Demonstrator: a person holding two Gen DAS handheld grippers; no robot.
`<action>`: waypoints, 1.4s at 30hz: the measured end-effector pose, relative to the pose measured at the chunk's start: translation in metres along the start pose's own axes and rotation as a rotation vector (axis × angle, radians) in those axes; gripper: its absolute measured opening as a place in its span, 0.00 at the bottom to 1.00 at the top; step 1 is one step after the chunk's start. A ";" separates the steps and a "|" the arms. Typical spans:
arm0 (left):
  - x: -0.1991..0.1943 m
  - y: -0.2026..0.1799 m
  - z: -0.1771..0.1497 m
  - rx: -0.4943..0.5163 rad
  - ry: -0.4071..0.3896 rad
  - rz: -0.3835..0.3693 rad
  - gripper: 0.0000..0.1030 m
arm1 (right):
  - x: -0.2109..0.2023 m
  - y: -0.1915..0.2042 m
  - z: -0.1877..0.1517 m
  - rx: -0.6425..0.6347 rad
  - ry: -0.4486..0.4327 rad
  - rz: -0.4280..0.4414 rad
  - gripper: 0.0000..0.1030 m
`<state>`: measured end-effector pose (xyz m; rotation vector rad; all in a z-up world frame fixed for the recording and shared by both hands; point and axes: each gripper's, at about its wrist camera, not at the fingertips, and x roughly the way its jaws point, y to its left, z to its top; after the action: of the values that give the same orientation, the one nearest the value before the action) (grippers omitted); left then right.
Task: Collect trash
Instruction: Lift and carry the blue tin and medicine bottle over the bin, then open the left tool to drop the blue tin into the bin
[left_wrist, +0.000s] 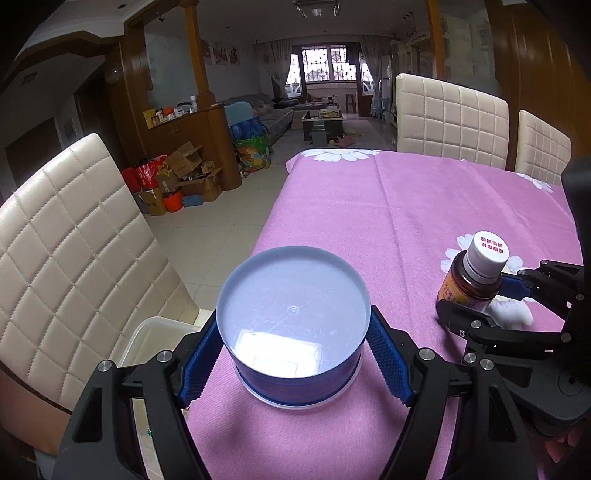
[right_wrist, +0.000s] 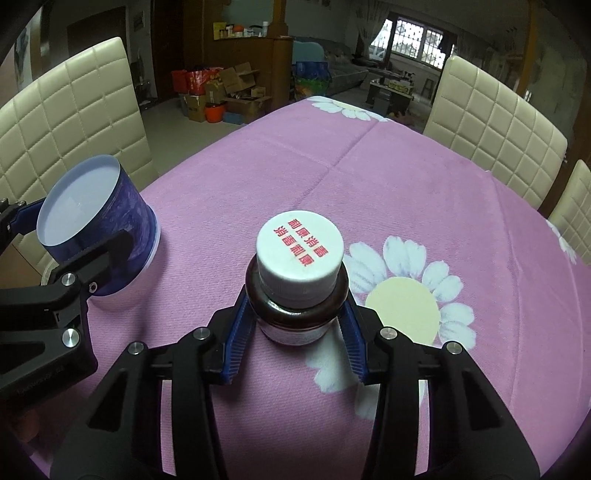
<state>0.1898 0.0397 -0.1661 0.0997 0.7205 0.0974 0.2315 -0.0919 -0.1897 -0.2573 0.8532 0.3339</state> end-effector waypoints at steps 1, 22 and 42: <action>-0.003 0.001 -0.001 -0.001 -0.003 0.000 0.71 | -0.003 0.002 -0.001 -0.001 -0.002 0.000 0.45; -0.063 0.089 -0.032 -0.108 -0.047 0.086 0.71 | -0.065 0.095 0.014 -0.141 -0.092 0.021 0.46; -0.070 0.166 -0.051 -0.189 -0.039 0.181 0.71 | -0.059 0.185 0.040 -0.264 -0.104 0.091 0.46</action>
<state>0.0943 0.1989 -0.1378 -0.0140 0.6591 0.3344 0.1513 0.0814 -0.1351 -0.4430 0.7184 0.5420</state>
